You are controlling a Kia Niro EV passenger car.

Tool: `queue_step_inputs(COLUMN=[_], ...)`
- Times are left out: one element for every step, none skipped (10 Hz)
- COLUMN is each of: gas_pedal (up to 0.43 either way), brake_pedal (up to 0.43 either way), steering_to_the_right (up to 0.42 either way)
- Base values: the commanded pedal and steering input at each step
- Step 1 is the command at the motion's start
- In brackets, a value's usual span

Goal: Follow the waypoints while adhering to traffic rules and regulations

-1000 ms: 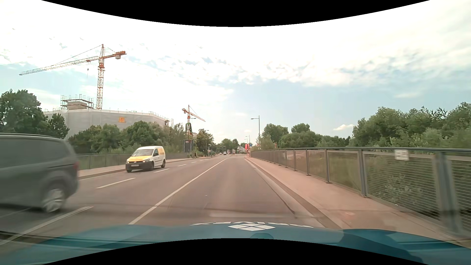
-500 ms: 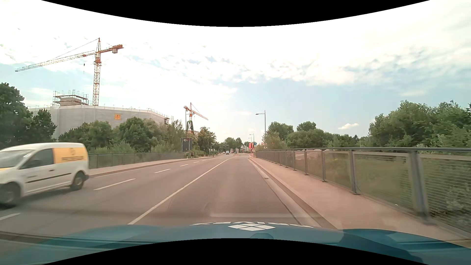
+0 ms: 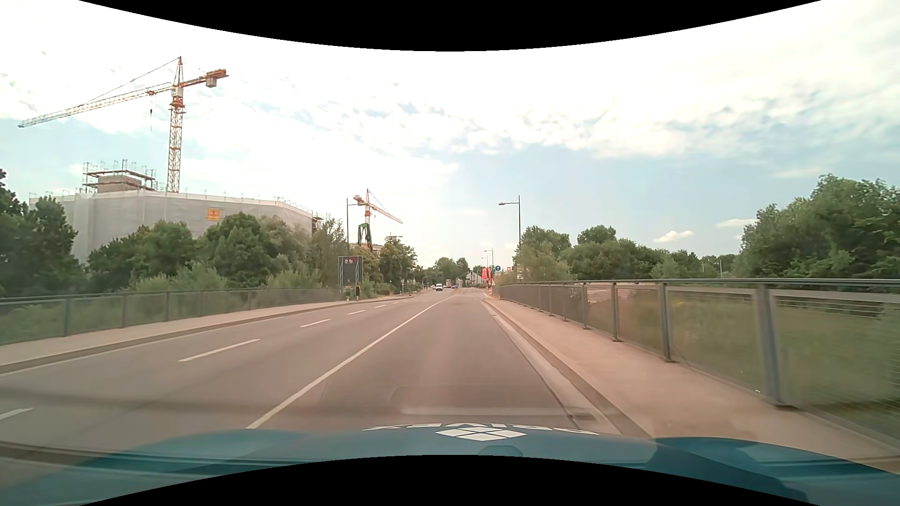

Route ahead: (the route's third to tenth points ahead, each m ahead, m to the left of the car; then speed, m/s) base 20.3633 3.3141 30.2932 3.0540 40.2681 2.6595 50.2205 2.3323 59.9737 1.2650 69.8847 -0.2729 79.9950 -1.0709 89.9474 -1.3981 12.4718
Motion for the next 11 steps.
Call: queue_step_inputs(gas_pedal=[0.169,0.157,0.157,0.157,0.157,0.157,0.157,0.157,0.157,0.157,0.157], brake_pedal=[0.000,0.000,0.000,0.000,0.000,0.000,0.000,0.000,0.000,0.000,0.000], steering_to_the_right=[-0.007,-0.005,-0.003,-0.002,-0.002,-0.002,-0.002,-0.002,0.000,0.002,0.001])
